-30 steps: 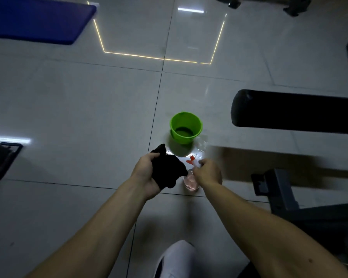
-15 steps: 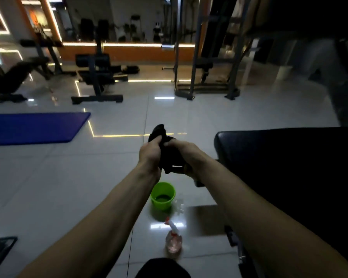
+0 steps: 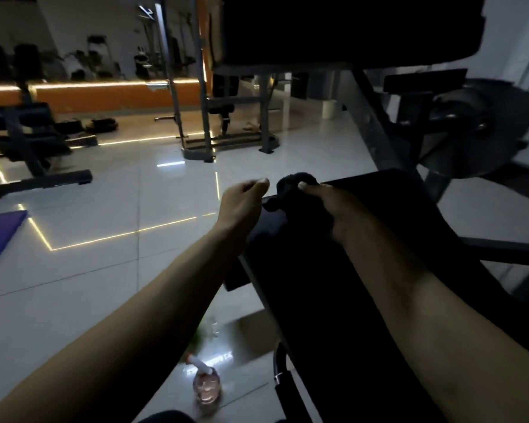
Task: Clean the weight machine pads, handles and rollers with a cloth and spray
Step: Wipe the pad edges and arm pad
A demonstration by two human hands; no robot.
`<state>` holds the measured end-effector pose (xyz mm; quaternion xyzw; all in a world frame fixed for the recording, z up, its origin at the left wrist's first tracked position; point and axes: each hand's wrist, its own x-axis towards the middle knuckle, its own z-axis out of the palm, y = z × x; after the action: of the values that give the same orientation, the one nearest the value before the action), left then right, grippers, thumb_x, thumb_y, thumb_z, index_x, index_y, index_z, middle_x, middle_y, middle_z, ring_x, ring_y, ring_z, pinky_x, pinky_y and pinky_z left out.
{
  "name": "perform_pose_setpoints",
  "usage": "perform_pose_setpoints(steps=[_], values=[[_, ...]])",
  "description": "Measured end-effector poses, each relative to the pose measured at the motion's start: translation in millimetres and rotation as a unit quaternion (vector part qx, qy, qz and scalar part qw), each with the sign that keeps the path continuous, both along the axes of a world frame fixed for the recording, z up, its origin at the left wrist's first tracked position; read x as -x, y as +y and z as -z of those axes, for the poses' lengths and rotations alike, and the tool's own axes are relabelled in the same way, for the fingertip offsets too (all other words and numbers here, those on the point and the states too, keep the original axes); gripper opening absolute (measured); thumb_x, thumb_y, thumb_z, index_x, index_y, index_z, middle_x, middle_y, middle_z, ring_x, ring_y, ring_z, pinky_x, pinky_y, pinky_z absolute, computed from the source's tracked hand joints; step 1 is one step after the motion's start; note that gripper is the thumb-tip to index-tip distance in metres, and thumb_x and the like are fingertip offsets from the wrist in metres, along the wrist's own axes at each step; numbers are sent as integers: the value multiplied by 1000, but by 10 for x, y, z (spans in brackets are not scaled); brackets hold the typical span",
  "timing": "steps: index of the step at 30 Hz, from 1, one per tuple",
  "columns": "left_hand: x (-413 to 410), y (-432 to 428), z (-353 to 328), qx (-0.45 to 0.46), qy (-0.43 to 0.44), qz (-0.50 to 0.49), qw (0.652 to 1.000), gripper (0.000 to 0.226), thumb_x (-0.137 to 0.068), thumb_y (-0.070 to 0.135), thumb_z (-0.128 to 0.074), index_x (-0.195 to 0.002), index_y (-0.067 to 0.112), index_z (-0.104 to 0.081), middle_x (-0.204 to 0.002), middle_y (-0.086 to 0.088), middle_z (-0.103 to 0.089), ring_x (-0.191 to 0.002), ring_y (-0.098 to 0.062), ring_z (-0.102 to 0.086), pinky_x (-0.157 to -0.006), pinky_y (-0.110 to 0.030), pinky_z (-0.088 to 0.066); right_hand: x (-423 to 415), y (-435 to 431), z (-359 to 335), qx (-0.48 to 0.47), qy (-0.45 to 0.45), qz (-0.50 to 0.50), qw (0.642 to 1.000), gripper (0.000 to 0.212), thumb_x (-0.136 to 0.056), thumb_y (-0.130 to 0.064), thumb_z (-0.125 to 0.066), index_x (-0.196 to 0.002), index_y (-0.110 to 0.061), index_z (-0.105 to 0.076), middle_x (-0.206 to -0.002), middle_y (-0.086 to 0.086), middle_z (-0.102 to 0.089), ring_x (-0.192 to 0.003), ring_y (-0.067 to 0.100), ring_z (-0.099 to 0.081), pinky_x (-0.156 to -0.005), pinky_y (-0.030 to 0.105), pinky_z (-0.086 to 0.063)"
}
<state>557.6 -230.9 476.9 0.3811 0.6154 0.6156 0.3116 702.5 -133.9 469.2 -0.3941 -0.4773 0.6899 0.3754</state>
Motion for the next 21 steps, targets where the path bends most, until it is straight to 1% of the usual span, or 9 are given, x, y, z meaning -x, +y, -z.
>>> perform_pose_setpoints(steps=[2, 5, 7, 9, 12, 14, 18, 19, 21], values=[[-81, 205, -10, 11, -22, 58, 998, 20, -102, 27, -61, -86, 18, -69, -98, -6, -66, -92, -19, -62, -82, -32, -50, -57, 113, 33, -15, 1, 28, 1000, 32, -97, -19, -69, -126, -5, -68, -110, 19, -74, -86, 32, -73, -76, 39, -61], [-162, 530, -33, 17, -46, 141, 989, 12, -100, 23, -64, -95, 15, -72, -99, -9, -73, -90, -22, -68, -81, -32, -56, -154, 285, -21, -32, -1, 74, 997, 15, -94, -22, -74, -107, -14, -74, -106, 16, -77, -95, 33, -75, -87, 44, -62], [-178, 776, -2, 23, -32, 190, 981, 21, -95, 25, -72, -109, 10, -74, -103, -9, -77, -97, -25, -74, -92, -37, -58, -197, 443, -29, -40, 12, 97, 994, 21, -90, -24, -79, -108, -14, -76, -103, 14, -78, -93, 32, -76, -80, 41, -63], [-210, 980, 3, 47, -43, 221, 973, 35, -85, 28, -81, -114, 9, -72, -104, -13, -78, -100, -29, -75, -94, -40, -58, -201, 568, -35, -43, 6, 117, 992, 28, -86, -24, -82, -110, -12, -77, -101, 14, -78, -89, 31, -76, -72, 36, -62], [-250, 1191, -71, 65, -80, 217, 971, 47, -71, 25, -80, -113, 7, -69, -100, -15, -77, -95, -32, -75, -89, -44, -59, -150, 642, -84, -71, -4, 183, 981, 26, -82, -19, -86, -104, -8, -76, -91, 12, -79, -81, 25, -77, -66, 32, -60], [-268, 1325, -199, 69, -98, 206, 971, 43, -73, 19, -77, -113, 6, -68, -93, -15, -76, -87, -30, -74, -80, -40, -59, -127, 749, -146, -82, -1, 212, 974, 32, -81, -20, -87, -108, -11, -73, -94, 8, -79, -83, 21, -77, -68, 34, -62], [-278, 1417, -291, 23, -79, 187, 979, 18, -89, 5, -70, -107, 5, -68, -85, -11, -74, -73, -20, -72, -63, -27, -54, -127, 787, -207, 17, 101, 118, 988, 39, -87, -32, -80, -119, -13, -70, -104, 8, -78, -93, 20, -76, -87, 38, -59], [-269, 1407, -297, 9, -69, 174, 982, 17, -87, 6, -72, -104, 8, -70, -84, -8, -74, -72, -17, -72, -63, -24, -55, -115, 772, -207, 38, 119, 90, 988, 32, -90, -32, -75, -115, -12, -72, -102, 9, -78, -91, 22, -76, -87, 38, -59], [-210, 1310, -227, -14, -52, 140, 989, 22, -79, 12, -77, -100, 12, -73, -85, -5, -75, -79, -17, -73, -67, -22, -56, -62, 672, -154, 55, 137, 50, 988, 17, -97, -25, -65, -102, -12, -74, -91, 9, -79, -77, 20, -76, -71, 29, -62]])
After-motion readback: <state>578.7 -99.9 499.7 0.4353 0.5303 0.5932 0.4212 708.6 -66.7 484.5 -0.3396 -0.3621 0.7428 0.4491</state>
